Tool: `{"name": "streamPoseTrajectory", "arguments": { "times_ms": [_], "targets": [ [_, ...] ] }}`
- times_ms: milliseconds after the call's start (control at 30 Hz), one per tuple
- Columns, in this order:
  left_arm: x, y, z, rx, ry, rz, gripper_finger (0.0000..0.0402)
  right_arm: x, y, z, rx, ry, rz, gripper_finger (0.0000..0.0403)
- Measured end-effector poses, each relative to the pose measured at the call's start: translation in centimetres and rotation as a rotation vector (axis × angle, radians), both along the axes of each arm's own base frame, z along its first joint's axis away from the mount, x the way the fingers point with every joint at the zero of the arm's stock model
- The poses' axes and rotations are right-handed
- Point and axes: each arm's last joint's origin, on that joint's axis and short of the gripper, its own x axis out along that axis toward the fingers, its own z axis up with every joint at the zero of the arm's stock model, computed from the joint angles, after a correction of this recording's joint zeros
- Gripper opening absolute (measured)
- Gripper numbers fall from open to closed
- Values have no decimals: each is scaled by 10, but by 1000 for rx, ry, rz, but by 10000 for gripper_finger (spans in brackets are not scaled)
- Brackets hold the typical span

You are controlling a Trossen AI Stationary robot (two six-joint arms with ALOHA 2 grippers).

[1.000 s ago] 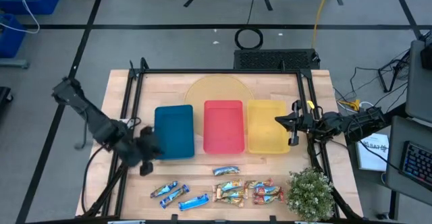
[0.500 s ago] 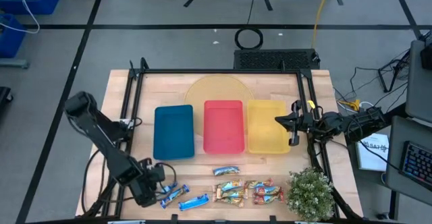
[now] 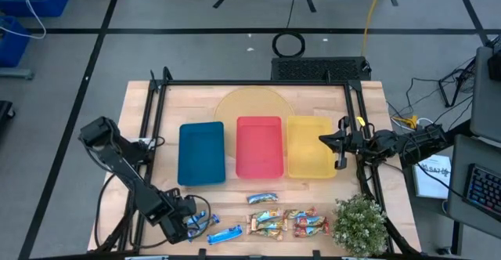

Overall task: Pick and place Granola Bars by type
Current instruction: Put the top left blue granola bar into the blue bin

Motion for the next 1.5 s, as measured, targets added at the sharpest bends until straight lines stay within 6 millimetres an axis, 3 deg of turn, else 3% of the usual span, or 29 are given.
{"name": "streamPoseTrajectory", "arguments": {
  "times_ms": [167, 400, 533, 800, 1000, 1233, 1500],
  "targets": [
    [2, -3, -17, 49, 35, -27, 300, 0, 0, 0, 0, 0, 0, 0],
    [4, -5, -22, 64, 23, -90, 286, 0, 0, 0, 0, 0, -1, 0],
    [4, -4, -22, 66, 18, -96, 240, 0, 0, 0, 0, 0, 0, 0],
    [5, -4, -19, 61, -5, -138, 110, 0, 0, 0, 0, -1, 0, 0],
    [5, 0, 3, 27, -98, -159, 47, 0, 0, 0, 0, -2, -1, 0],
    [5, 28, 47, 42, -251, -126, 53, 0, 0, 1, 5, -7, -2, 0],
    [12, 99, 81, 201, -277, -14, 41, 0, 0, 1, 5, -7, -2, 0]
  ]
}}
